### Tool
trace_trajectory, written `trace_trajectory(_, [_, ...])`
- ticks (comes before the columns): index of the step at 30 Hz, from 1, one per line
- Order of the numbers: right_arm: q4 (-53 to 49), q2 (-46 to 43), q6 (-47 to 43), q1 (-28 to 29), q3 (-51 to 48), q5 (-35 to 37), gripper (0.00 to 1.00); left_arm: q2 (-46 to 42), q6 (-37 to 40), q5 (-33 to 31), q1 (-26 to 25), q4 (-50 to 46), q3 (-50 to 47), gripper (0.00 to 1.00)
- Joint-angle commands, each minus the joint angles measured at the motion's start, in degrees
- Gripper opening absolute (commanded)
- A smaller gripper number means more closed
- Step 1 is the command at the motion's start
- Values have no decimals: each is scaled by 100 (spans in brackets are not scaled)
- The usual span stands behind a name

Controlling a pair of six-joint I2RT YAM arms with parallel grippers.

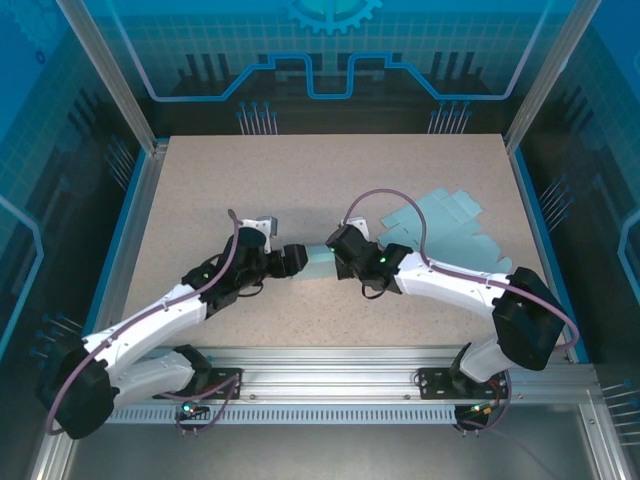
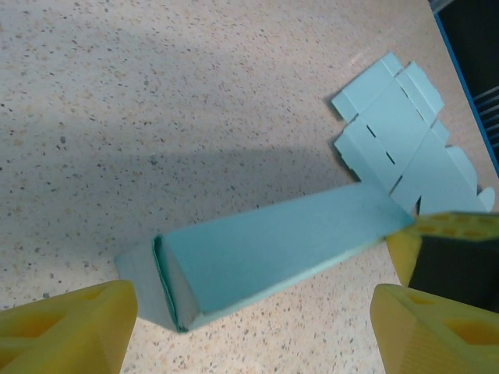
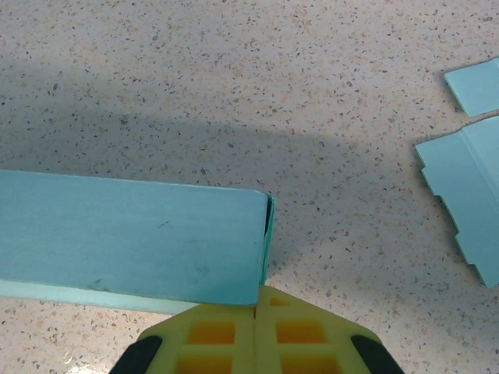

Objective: Fold the paper box

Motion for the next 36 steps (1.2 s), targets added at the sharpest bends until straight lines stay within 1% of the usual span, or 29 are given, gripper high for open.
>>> trace_trajectory(1, [-364,167,-34,120,72,15,0,356,-279,-12,170,-51,241,79])
trace_trajectory(2, [-368,168,-25,125,68,19,0,439,-287,10,199,-38,241,76])
trace_trajectory(4, [-378,168,-8,131,73,38,0,574,-334,88,273,26,183,67])
trace_trajectory(10, [-378,175,-11,139,73,27,0,744,-473,213,308,121,-101,57])
trace_trajectory(17, [-412,203,-16,145,106,-18,0,959,-748,317,313,627,-599,38])
trace_trajectory(20, [-395,185,-34,141,125,-109,9,1112,-814,307,301,824,-786,34])
trace_trajectory(23, [-385,123,-43,145,132,-265,22,1215,-885,263,299,989,-929,30])
trace_trajectory(25, [-436,71,-43,139,177,-342,33,1229,-915,207,299,1061,-1017,28])
trace_trajectory(26, [-476,34,-37,136,218,-384,36,1223,-928,179,290,1081,-1044,27])
trace_trajectory(31, [-546,-204,-26,123,332,-566,51,1187,-885,48,247,1114,-1102,26])
trace_trajectory(36, [-374,-484,126,19,378,-935,61,1268,-885,23,178,1265,-1121,25])
